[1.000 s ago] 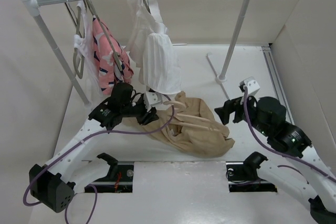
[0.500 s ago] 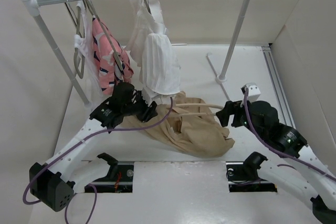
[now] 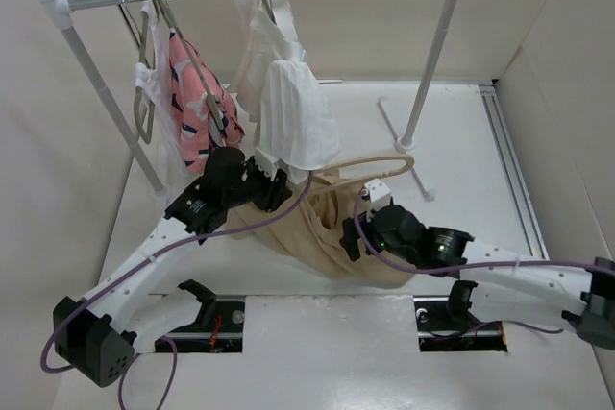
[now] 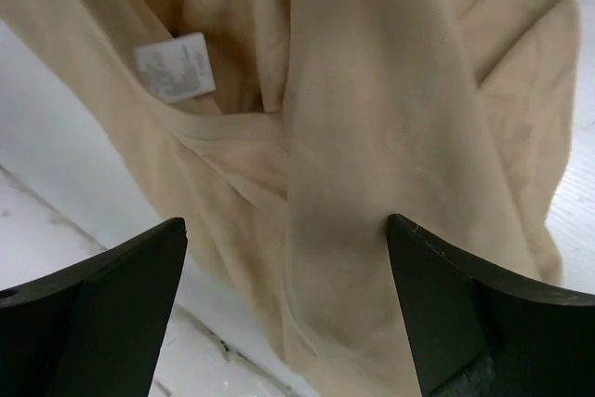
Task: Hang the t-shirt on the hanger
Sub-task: Place tshirt on hanger
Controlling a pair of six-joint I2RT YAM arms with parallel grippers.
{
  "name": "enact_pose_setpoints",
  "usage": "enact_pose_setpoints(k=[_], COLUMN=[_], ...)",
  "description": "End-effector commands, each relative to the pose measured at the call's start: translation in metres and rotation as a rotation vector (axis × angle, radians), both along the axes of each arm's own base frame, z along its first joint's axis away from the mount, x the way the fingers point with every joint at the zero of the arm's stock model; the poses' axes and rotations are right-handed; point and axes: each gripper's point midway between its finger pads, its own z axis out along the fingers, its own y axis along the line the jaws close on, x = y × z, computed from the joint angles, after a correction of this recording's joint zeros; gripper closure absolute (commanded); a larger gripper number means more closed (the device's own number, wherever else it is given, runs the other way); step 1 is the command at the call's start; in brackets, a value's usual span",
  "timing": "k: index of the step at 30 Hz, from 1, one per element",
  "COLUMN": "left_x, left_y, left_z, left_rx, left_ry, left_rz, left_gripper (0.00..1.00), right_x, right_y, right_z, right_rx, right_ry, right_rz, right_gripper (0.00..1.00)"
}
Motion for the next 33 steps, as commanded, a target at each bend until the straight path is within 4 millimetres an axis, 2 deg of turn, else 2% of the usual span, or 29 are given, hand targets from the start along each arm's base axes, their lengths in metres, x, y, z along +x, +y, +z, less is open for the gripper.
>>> enact_pose_setpoints(k=[1, 2, 3, 4, 7, 10, 14, 15, 17, 18, 19, 20, 21, 22, 24, 27, 28, 30, 31, 32, 33], left_x=[0.006, 0.004, 0.004, 0.003, -0.001, -0.003, -0.005, -0.008, -0.01, -0.01, -0.01, -0.012, -0.014, -0.016, -0.016, -0.014, -0.015, -0.011, -0.01, -0.009, -0.01], left_y=[-0.008, -0.007, -0.007, -0.008, -0.007, -0.008, -0.009, -0.009, -0.008, -0.008, -0.008, -0.007, -0.006, -0.005, -0.001, 0.007, 0.007, 0.014, 0.016, 0.017, 0.019], left_z=[0.023, 0.025, 0.025, 0.025, 0.021, 0.024, 0.02, 0.024, 0.018, 0.021, 0.021, 0.019, 0.017, 0.017, 0.018, 0.014, 0.017, 0.014, 0.012, 0.007, 0.0], left_rx=[-0.08, -0.082, -0.082, -0.085, -0.072, -0.081, -0.08, -0.094, -0.085, -0.09, -0.09, -0.096, -0.091, -0.089, -0.071, -0.044, -0.033, 0.0, 0.018, 0.052, 0.083], left_ry=[-0.063, -0.065, -0.066, -0.063, -0.052, -0.057, -0.047, -0.047, -0.031, -0.04, -0.04, -0.033, -0.023, -0.021, -0.044, -0.058, -0.089, -0.108, -0.114, -0.125, -0.118], left_rz=[0.003, 0.003, 0.003, -0.005, -0.018, -0.028, -0.036, -0.042, -0.041, -0.042, -0.042, -0.037, -0.037, -0.037, -0.037, -0.028, -0.054, -0.041, -0.04, -0.06, -0.076], left_gripper=[1.0, 1.0, 1.0, 1.0, 1.0, 1.0, 1.0, 1.0, 1.0, 1.0, 1.0, 1.0, 1.0, 1.0, 1.0, 1.0, 1.0, 1.0, 1.0, 1.0, 1.0], right_x=[0.016, 0.018, 0.023, 0.025, 0.04, 0.05, 0.054, 0.054, 0.056, 0.058, 0.058, 0.058, 0.053, 0.05, 0.041, 0.026, 0.02, 0.016, 0.013, 0.01, 0.007], right_y=[0.026, 0.027, 0.036, 0.04, 0.045, 0.041, 0.038, 0.039, 0.036, 0.038, 0.038, 0.038, 0.03, 0.028, 0.01, -0.021, -0.046, -0.068, -0.087, -0.098, -0.106], right_z=[0.002, -0.005, -0.002, -0.013, -0.013, -0.019, -0.038, -0.038, -0.041, -0.041, -0.041, -0.041, -0.05, -0.049, -0.056, -0.05, -0.047, -0.041, -0.042, -0.031, -0.028], right_rx=[0.096, 0.08, 0.12, 0.094, 0.067, 0.08, 0.046, 0.069, 0.052, 0.051, 0.051, 0.051, 0.007, 0.018, -0.039, -0.037, -0.033, 0.01, 0.011, 0.1, 0.127], right_ry=[-0.038, -0.035, -0.044, -0.032, -0.046, -0.029, 0.022, 0.035, 0.022, 0.022, 0.022, 0.022, 0.035, 0.055, 0.072, 0.074, 0.073, 0.082, 0.093, 0.069, 0.063], right_rz=[-0.07, -0.078, -0.084, -0.084, -0.15, -0.265, -0.361, -0.377, -0.397, -0.397, -0.397, -0.397, -0.398, -0.407, -0.409, -0.431, -0.456, -0.49, -0.525, -0.536, -0.537], right_gripper=[0.07, 0.07, 0.07, 0.07, 0.07, 0.1, 0.13, 0.17, 0.26, 0.33, 0.59, 0.78, 0.95, 1.0, 1.0, 1.0, 1.0, 1.0, 1.0, 1.0, 1.0])
